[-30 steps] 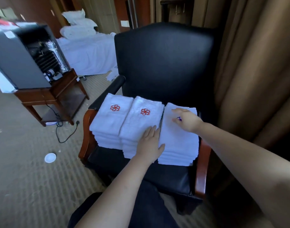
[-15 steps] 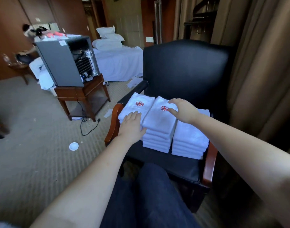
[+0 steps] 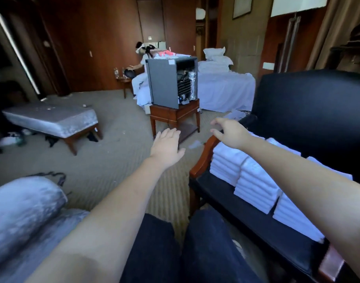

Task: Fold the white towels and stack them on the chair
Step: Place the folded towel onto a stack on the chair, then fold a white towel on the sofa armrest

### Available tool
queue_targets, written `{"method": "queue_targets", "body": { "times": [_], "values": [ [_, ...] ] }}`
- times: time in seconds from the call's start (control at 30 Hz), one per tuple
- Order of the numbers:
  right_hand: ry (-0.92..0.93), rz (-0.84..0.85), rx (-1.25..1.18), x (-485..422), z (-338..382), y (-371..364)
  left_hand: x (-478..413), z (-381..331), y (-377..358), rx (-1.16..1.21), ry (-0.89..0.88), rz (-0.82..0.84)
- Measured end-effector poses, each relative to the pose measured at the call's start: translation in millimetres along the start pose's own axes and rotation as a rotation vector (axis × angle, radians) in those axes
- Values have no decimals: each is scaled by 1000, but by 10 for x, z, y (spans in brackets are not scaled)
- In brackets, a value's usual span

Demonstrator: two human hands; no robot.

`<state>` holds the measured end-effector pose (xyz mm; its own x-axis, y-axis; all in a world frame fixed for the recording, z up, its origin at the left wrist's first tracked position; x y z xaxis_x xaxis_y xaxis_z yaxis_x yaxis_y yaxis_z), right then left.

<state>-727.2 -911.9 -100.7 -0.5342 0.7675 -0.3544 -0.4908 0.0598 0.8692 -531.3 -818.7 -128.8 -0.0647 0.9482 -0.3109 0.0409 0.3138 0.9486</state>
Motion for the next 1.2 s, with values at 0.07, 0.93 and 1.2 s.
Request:
{"method": "queue_targets", "body": {
  "times": [0.07, 0.93, 1.2],
  "values": [
    [79, 6, -20, -177, 307, -140, 116, 285, 128, -25, 62, -15],
    [990, 292, -327, -382, 4593, -1457, 3147, 2607, 1827, -508, 947, -120],
    [1184, 458, -385, -45, 5594, -2063, 4175, 2870, 1931, -557, 1238, -66]
  ]
}}
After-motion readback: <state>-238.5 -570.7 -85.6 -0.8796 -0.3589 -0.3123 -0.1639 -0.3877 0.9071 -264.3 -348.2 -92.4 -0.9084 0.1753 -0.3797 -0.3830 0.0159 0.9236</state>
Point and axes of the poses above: each hand's wrist, its own x-axis away from the middle knuckle, its own y-axis out of the back of the hand, z = x × y, the point moved 3 cm from there along -x, towards the middle knuckle, and after that the axes turned 1 degree about -x, right-handed, at the moved point
